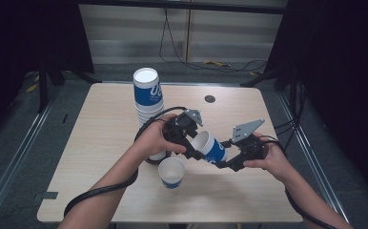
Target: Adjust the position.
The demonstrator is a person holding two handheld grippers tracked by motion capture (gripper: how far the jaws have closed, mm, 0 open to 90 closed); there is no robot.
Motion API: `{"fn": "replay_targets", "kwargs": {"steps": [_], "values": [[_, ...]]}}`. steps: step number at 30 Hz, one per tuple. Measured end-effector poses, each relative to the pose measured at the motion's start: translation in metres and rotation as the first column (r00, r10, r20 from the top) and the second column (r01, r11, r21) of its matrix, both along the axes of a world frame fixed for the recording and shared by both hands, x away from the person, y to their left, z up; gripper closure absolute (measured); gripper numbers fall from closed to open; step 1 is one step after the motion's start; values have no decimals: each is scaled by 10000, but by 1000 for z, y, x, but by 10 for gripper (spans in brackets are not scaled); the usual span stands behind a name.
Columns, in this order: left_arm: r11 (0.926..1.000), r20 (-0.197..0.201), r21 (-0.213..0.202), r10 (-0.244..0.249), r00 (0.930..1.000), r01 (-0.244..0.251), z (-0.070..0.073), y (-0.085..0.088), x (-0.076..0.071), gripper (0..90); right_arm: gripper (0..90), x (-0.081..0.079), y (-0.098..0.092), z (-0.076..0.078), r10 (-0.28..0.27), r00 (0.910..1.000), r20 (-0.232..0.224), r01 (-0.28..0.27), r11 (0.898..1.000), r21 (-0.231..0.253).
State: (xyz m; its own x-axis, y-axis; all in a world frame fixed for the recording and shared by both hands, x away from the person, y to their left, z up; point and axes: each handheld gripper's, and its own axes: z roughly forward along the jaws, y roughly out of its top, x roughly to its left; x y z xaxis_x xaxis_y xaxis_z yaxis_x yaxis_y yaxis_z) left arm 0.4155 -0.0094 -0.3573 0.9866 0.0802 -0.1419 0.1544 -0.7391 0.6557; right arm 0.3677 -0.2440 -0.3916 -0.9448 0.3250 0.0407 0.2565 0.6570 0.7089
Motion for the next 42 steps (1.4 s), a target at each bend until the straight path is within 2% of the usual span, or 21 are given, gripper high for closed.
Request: {"fn": "replay_targets", "kwargs": {"steps": [10, 22, 27, 33, 36, 39, 42], "values": [[9999, -62, -82, 85, 9999, -85, -2, 0, 2, 145, 298, 2, 3, -1, 37, 10000, 90, -35, 9997, -225], [9986, -416, -145, 503, 9979, -510, -1, 2, 4, 144, 297, 2, 7, 0, -23, 9998, 216, 31, 9993, -377], [9981, -378, 66, 610, 9974, -608, 0, 0, 2, 166, 295, 2, 8, -3, -108, 9997, 213, 116, 9992, -378], [9967, -297, 551, 611, 9977, -594, 1, -2, 1, 180, 281, 1, 10, -7, -121, 9997, 190, 128, 9993, -352], [9941, -246, 863, 685, 9973, -661, 1, -3, 0, 181, 177, 0, 11, -8, -199, 9998, 80, 202, 9991, -381], [9900, -117, 1204, 751, 9971, -731, -1, -3, -1, 181, 155, -1, 7, -9, -259, 9997, 46, 261, 9986, -454], [9890, -110, 1290, 741, 9972, -721, -3, -3, -1, 181, 135, -2, 3, -10, -336, 9994, -16, 334, 9969, -718]]}}
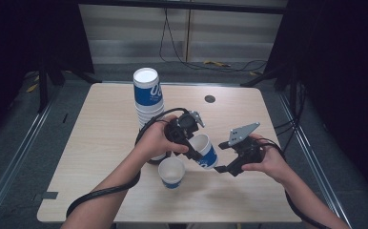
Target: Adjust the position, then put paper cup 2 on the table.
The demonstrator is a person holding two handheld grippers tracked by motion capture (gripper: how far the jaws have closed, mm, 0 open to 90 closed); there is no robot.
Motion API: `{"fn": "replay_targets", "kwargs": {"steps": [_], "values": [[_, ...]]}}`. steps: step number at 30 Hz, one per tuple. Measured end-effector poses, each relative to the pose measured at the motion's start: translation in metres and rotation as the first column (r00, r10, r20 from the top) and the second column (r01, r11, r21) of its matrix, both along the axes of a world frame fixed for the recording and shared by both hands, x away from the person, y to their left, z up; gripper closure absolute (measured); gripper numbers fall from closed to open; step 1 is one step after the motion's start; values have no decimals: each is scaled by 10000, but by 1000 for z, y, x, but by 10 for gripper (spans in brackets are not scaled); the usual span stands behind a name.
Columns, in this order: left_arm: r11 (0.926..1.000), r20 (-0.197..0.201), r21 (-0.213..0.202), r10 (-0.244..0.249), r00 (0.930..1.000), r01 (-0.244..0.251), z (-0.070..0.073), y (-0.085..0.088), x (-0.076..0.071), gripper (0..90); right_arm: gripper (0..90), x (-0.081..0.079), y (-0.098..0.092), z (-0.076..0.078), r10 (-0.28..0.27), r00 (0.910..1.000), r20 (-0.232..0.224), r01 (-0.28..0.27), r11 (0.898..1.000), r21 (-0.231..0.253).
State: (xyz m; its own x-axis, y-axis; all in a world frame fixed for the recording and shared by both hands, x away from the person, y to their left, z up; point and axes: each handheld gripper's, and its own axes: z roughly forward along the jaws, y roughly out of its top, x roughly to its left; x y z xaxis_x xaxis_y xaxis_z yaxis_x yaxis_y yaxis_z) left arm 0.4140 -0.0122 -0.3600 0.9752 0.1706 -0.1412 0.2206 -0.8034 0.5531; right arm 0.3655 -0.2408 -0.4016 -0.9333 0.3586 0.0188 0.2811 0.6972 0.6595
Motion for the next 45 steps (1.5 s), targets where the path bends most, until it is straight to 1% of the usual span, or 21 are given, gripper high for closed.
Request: {"fn": "replay_targets", "kwargs": {"steps": [3, 4, 7, 9, 10, 12, 17, 19, 24, 27, 31, 33, 35, 36, 37, 38, 39, 40, 42, 44, 45], "values": [[9999, 130, 142, -17, 9999, 15, 0, -2, -1, 180, 134, 2, -7, 1, -119, 9999, -5, 119, 9999, -73], [9999, 125, 122, -41, 9999, 40, 0, -3, -1, 179, 134, 2, -10, 1, -276, 9996, -35, 275, 9996, -49], [9994, 289, 348, -22, 9996, 12, -1, -7, -4, 176, 134, 5, -16, 4, -628, 9980, 60, 628, 9980, -29], [9984, 324, 540, -182, 9993, 165, -2, -10, -5, 175, 134, 6, -18, 6, -927, 9956, 123, 928, 9957, -36], [9980, 349, 610, -168, 9992, 146, -3, -11, -7, 174, 134, 7, -18, 7, -1008, 9948, 114, 1009, 9949, -47], [9961, 448, 814, -374, 9983, 337, -4, -15, -9, 173, 134, 9, -20, 8, -1147, 9930, 265, 1153, 9931, -202], [9918, 562, 1146, -636, 9964, 568, -8, -26, -17, 166, 133, 14, -22, 9, -1616, 9860, 415, 1627, 9863, -253], [9885, 562, 1329, -804, 9952, 724, -12, -30, -20, 166, 132, 16, -23, 8, -1680, 9843, 540, 1703, 9846, -406], [9775, 743, 1833, -1193, 9901, 1040, -20, -38, -26, 164, 132, 17, -26, 4, -1926, 9804, 407, 1943, 9801, -417], [9727, 846, 2001, -1370, 9869, 1179, -24, -43, -31, 162, 132, 18, -26, 2, -2002, 9790, 382, 2018, 9784, -454], [9595, 898, 2391, -1749, 9805, 1492, -28, -51, -36, 161, 132, 19, -26, 1, -2153, 9759, 343, 2167, 9753, -425], [9574, 1057, 2416, -1880, 9765, 1582, -31, -54, -39, 158, 132, 19, -25, 0, -2180, 9754, 333, 2195, 9743, -513], [9582, 900, 2315, -1932, 9770, 1682, -33, -57, -41, 156, 132, 19, -25, -2, -2179, 9756, 270, 2190, 9744, -502], [9544, 880, 2402, -2035, 9751, 1774, -34, -58, -42, 155, 132, 19, -25, -2, -2184, 9755, 281, 2196, 9740, -550], [9538, 904, 2377, -2103, 9735, 1839, -37, -59, -43, 154, 132, 19, -25, -3, -2241, 9743, 241, 2251, 9725, -591], [9513, 882, 2443, -2150, 9726, 1882, -39, -60, -44, 153, 132, 20, -24, -3, -2202, 9751, 254, 2213, 9736, -560], [9486, 904, 2467, -2262, 9699, 1983, -41, -61, -45, 152, 132, 19, -24, -2, -2200, 9751, 273, 2213, 9736, -555], [9481, 966, 2422, -2350, 9672, 2062, -41, -62, -45, 146, 132, 19, -24, -2, -2140, 9763, 306, 2154, 9752, -502], [9495, 977, 2304, -2404, 9657, 2131, -42, -65, -46, 147, 132, 19, -23, -2, -2132, 9766, 282, 2145, 9753, -525], [9467, 975, 2318, -2514, 9630, 2237, -42, -67, -47, 144, 132, 19, -24, -1, -2098, 9772, 319, 2112, 9760, -525], [9471, 966, 2279, -2529, 9627, 2260, -43, -67, -48, 143, 132, 19, -24, -1, -2094, 9773, 308, 2109, 9760, -546]]}}
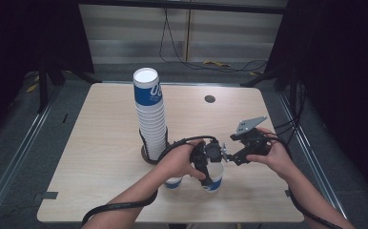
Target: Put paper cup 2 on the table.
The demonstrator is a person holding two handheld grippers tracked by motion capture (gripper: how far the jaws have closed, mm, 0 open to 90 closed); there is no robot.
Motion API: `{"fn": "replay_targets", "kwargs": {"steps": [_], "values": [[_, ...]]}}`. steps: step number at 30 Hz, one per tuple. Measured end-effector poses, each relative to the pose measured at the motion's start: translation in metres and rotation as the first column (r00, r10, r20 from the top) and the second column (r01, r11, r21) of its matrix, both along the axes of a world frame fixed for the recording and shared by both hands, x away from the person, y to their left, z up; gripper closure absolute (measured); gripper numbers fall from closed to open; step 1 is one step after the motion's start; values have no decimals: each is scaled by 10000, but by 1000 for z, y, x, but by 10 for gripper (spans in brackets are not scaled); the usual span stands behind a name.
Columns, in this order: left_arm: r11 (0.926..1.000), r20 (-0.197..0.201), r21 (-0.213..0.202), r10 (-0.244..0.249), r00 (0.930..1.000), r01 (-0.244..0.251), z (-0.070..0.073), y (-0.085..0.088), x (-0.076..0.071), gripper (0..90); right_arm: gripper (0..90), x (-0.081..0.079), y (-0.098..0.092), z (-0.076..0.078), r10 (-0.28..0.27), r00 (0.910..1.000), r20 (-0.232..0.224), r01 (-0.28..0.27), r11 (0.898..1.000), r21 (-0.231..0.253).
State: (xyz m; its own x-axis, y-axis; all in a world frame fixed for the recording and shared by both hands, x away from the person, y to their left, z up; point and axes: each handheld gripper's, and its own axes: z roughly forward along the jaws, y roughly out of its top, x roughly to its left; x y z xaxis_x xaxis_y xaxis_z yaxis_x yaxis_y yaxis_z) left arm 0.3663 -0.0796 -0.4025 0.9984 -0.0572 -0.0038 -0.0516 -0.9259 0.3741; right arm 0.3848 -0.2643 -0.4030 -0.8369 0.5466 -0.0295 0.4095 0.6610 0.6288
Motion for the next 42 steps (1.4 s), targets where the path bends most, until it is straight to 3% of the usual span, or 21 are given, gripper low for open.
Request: {"fn": "replay_targets", "kwargs": {"steps": [7, 12, 14, 17, 21, 25, 28, 31, 40, 41, 42], "values": [[9998, -588, -220, 5, 9983, -18, -9, -2, -1, 143, 132, -1, -3, -3, -63, 10000, -63, 64, 9999, 138], [9994, -780, -337, 99, 9969, -125, -11, 0, 0, 141, 132, -2, -5, -2, -78, 9999, -127, 80, 9998, 171], [9995, -869, -272, 127, 9961, -151, -11, 1, 0, 141, 132, -3, -5, 0, -11, 9999, -126, 16, 9993, 377], [9992, -1129, -164, 339, 9930, -360, -14, 1, -1, 141, 132, -4, -4, 2, -9, 10000, -72, 11, 9996, 287], [9994, -1069, -128, 295, 9938, -311, -14, 4, -4, 145, 132, -5, -4, 4, 15, 10000, -44, -13, 9994, 337], [9991, -1324, 81, 426, 9903, -419, -17, 7, -5, 154, 132, -6, -5, 4, 40, 10000, -27, -39, 9994, 336], [9994, -1065, 233, 296, 9939, -272, -20, 9, -8, 164, 132, -7, -5, 3, 44, 10000, -77, -41, 9994, 336], [9981, -1061, 271, 585, 9926, -559, -22, 10, -7, 169, 132, -7, -6, 2, 36, 10000, -55, -34, 9995, 306], [9966, -1348, -126, 793, 9877, -817, -15, 25, -6, 169, 132, -7, -6, 2, 25, 9999, -104, -22, 9996, 299], [9942, -1395, -149, 1036, 9848, -1067, -15, 27, -7, 168, 132, -7, -6, 2, 61, 9999, -104, -57, 9994, 350], [9955, -1262, -123, 913, 9878, -936, -14, 29, -6, 169, 132, -7, -6, 1, 40, 9999, -122, -36, 9994, 350]]}}
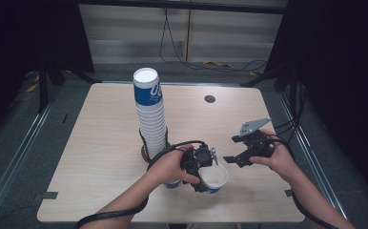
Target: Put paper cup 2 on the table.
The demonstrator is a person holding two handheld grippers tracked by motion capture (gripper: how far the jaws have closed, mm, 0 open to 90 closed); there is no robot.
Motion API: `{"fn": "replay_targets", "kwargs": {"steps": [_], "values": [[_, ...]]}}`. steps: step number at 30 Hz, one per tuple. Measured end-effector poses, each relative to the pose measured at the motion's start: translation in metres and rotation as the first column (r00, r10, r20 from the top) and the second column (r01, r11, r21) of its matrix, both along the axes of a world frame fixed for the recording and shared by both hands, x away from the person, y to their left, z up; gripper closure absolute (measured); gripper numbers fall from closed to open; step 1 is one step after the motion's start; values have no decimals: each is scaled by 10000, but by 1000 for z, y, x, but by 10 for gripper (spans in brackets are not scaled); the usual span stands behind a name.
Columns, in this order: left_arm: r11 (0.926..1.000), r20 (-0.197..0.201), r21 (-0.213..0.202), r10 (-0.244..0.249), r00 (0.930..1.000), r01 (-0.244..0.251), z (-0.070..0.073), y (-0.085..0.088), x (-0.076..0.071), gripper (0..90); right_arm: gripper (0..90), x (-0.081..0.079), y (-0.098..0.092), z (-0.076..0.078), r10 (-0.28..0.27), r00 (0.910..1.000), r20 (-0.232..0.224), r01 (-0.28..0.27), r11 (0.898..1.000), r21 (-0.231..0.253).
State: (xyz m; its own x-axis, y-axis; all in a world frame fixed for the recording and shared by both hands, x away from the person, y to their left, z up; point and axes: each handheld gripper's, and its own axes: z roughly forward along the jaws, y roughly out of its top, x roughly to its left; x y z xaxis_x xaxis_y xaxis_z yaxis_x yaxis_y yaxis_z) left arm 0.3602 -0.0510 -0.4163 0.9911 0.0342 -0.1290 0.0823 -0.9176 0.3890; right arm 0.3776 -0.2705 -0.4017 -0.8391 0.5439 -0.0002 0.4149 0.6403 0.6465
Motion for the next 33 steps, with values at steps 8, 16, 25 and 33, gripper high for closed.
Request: {"fn": "replay_targets", "kwargs": {"steps": [8, 16, 25, 33], "values": [[9988, -210, -452, 153, 9997, -162, 8, 12, -4, 169, 132, -1, -2, -7, -9, 10000, -89, 9, 10000, 72], [9964, -132, -844, 49, 9999, -60, 15, 30, -15, 168, 132, -1, -5, -9, -181, 9997, -159, 184, 9997, 159], [9915, -110, -1298, 115, 9999, -128, 15, 49, -26, 167, 131, -5, -13, -18, -301, 9993, -205, 304, 9994, 152], [9862, -340, -1614, 305, 9990, -356, 3, 60, -32, 167, 132, -7, -16, -23, -379, 9989, -268, 388, 9986, 348]]}}
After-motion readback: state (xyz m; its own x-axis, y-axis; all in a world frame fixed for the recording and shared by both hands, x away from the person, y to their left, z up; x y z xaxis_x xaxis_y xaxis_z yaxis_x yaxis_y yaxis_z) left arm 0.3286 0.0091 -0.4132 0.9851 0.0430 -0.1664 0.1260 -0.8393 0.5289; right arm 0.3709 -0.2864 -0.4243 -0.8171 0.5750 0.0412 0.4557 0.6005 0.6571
